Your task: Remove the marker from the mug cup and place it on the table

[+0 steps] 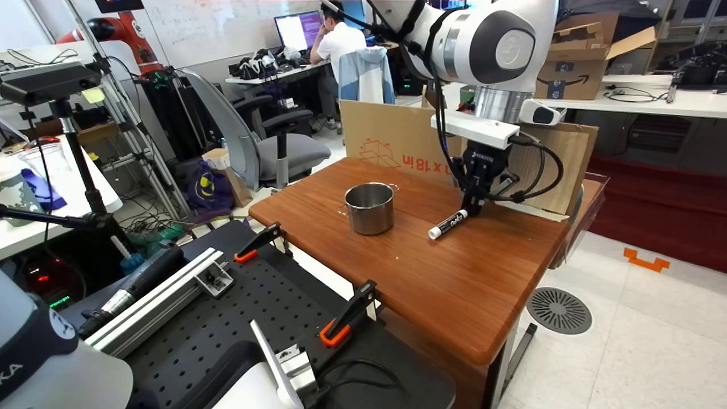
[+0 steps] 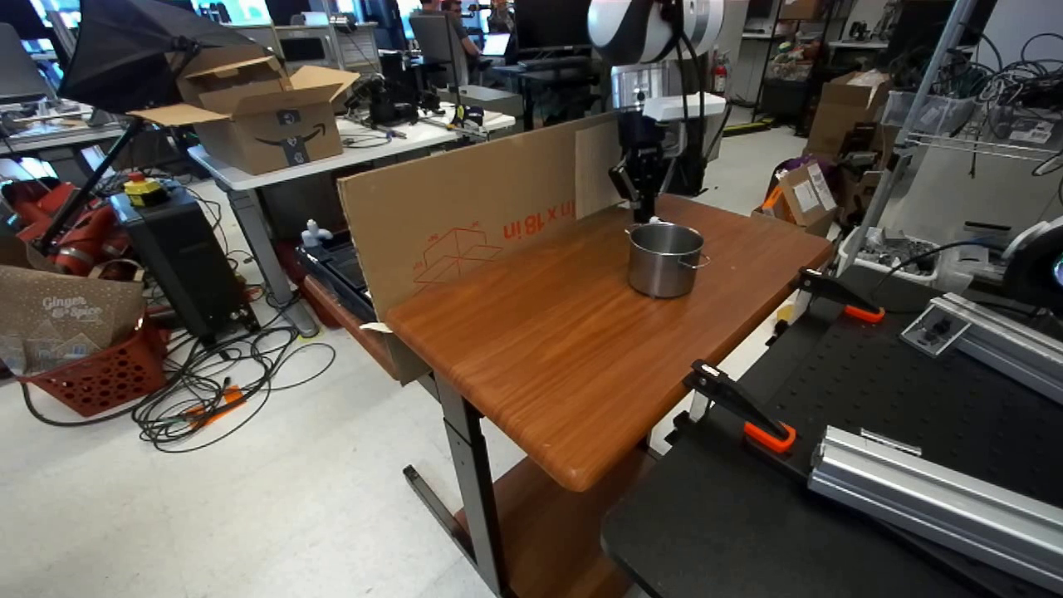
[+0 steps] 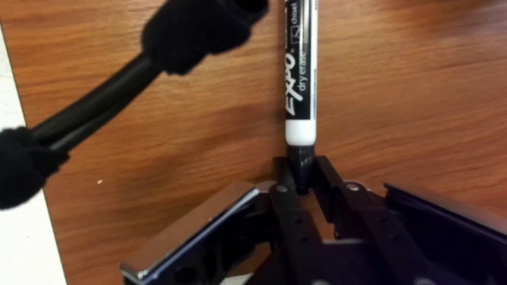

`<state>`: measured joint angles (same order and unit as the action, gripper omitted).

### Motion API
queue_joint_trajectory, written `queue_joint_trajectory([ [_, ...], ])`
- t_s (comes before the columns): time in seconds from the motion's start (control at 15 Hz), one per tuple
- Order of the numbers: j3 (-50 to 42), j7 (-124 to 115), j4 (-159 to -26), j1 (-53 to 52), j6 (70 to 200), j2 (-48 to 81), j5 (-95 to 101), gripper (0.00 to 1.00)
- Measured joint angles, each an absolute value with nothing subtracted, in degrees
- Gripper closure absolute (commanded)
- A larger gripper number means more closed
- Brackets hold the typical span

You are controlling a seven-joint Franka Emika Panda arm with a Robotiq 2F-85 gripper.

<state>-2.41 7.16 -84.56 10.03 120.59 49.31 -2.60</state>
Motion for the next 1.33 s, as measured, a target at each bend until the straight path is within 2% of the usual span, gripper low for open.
queue_joint_trajectory([
  [0.47, -2.48, 5.40, -80.98, 9.88, 120.48, 51.60, -2.57, 0.11],
  [0.6, -2.52, 5.34, -80.60, 9.89, 120.45, 51.86, -2.57, 0.01],
  [1.33, -2.51, 5.34, -81.79, 9.74, 120.47, 49.93, -2.57, 0.00],
])
